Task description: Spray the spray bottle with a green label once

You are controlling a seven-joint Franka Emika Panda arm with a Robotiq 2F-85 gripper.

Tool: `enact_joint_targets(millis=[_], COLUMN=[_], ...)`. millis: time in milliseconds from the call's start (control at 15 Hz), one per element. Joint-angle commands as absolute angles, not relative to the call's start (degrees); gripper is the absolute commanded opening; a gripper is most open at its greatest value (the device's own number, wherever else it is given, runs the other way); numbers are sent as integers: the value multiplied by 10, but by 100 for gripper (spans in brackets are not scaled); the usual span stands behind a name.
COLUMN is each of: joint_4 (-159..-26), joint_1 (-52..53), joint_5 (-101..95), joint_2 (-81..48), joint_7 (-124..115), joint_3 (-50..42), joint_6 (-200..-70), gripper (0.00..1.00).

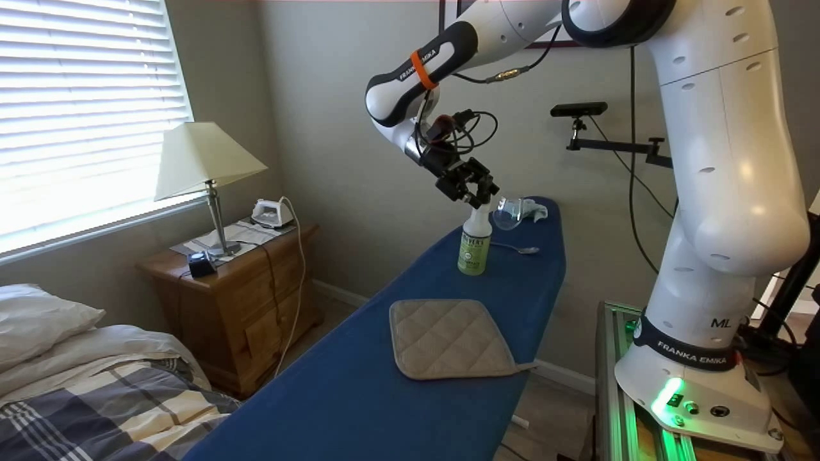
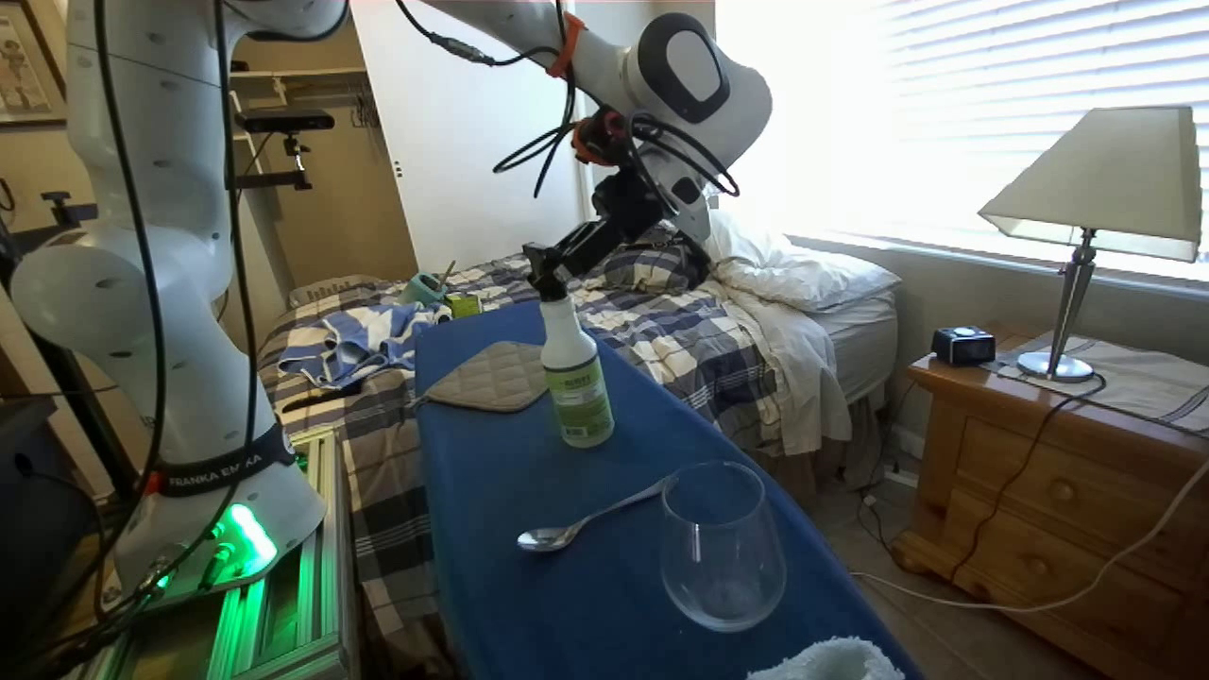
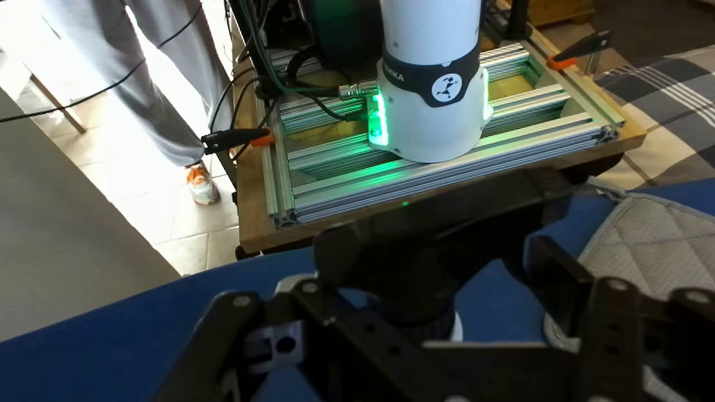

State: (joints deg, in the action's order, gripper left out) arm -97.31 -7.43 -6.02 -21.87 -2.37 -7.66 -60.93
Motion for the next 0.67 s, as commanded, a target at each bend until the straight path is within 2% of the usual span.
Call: enact_joint_targets(millis=[0,67,267,600], joint_4=[-949,-948,-947,-946], joint_1=[-79,-79,-79,-79], joint_5=[-57,-57,-57,-56], joint_2=[-233,-234,-236,-238], joint_7=[-20,-20,-21,-22], joint_3=[-74,-74,-73,-73], joint_6=[-588,-588,-587,-586], gripper=[82,79,79,65])
